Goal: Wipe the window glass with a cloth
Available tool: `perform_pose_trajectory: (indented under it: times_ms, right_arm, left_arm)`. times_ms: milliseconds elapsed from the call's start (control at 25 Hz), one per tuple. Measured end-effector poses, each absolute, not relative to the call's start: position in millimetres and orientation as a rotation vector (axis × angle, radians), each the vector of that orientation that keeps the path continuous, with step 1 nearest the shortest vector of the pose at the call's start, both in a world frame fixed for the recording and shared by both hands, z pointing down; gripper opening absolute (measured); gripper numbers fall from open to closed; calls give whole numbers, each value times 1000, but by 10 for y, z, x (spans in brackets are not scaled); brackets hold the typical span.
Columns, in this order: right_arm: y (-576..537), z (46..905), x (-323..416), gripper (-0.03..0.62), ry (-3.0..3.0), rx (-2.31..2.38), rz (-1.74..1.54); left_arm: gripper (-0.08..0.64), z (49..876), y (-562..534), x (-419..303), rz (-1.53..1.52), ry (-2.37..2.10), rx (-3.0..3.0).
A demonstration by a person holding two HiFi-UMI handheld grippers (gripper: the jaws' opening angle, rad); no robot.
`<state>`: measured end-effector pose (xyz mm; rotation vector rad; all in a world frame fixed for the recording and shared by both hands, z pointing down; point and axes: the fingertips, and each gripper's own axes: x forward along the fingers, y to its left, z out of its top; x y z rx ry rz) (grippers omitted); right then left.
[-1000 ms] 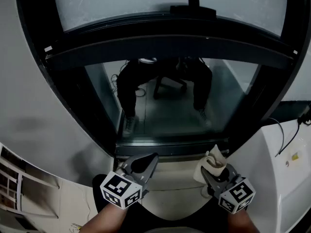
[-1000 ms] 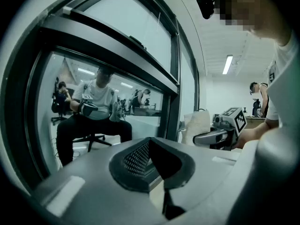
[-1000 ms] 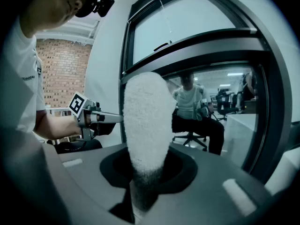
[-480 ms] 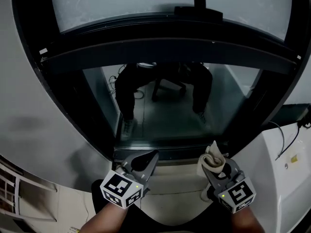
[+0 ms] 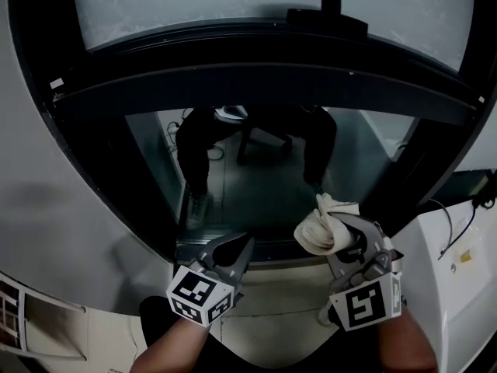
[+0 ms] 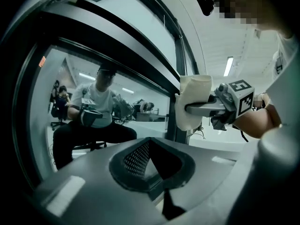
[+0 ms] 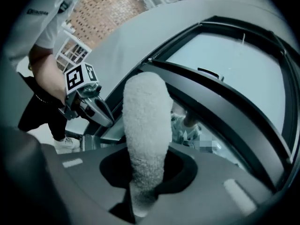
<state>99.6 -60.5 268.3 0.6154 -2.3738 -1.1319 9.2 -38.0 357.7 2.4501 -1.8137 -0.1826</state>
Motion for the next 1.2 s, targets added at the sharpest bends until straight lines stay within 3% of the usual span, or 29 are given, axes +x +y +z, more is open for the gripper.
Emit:
perform_pose_trajectory:
  times_ms: [560,800,1200]
  right_arm:
    - [-965,2124,-3,86,-1949,784,-1702]
    - [-1108,2010,-331,84,-1870,849,-1808]
    - [-1321,1918,-548,84,-1795,963,-1853]
  left_arm:
    - [15,3521,-929,-247,-165,-1871,2495]
    - [15,3779,-1187,-269,-46,-1854,2550]
    - [15,3858,-1102,-396,-226,-1733,2515]
